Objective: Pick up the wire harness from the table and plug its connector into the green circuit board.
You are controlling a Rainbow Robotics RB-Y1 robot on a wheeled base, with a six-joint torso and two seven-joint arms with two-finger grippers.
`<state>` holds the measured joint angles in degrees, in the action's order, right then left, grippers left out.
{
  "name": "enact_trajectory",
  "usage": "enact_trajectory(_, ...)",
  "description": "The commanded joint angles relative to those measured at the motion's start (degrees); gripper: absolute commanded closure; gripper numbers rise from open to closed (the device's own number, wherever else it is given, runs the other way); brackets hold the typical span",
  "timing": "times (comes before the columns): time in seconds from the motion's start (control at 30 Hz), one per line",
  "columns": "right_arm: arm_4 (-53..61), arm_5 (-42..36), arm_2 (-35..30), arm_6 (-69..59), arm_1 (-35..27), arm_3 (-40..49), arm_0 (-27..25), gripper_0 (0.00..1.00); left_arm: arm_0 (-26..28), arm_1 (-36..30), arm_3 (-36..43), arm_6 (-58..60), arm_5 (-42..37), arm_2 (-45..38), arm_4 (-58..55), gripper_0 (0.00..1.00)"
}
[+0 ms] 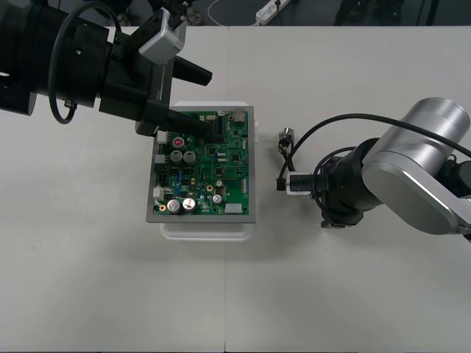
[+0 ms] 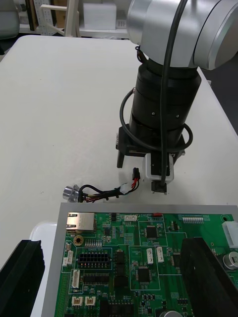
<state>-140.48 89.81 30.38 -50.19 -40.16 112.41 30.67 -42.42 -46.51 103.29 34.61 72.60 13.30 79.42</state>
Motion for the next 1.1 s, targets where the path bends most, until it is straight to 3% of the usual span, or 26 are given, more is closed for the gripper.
enact_trajectory(0.03,0.03,0.19,0.82,-3.51,0.61,-0.78,2.46,0.01,-2.76,0.81,1.65,3.09,-2.91,0.59,0.21,0.20)
enact_trajectory(1.1,-1.99,0.19,2.14,-8.08,2.46,-3.95,3.34,0.01,-2.76,0.81,1.65,3.09,-2.91,0.59,0.21,0.20)
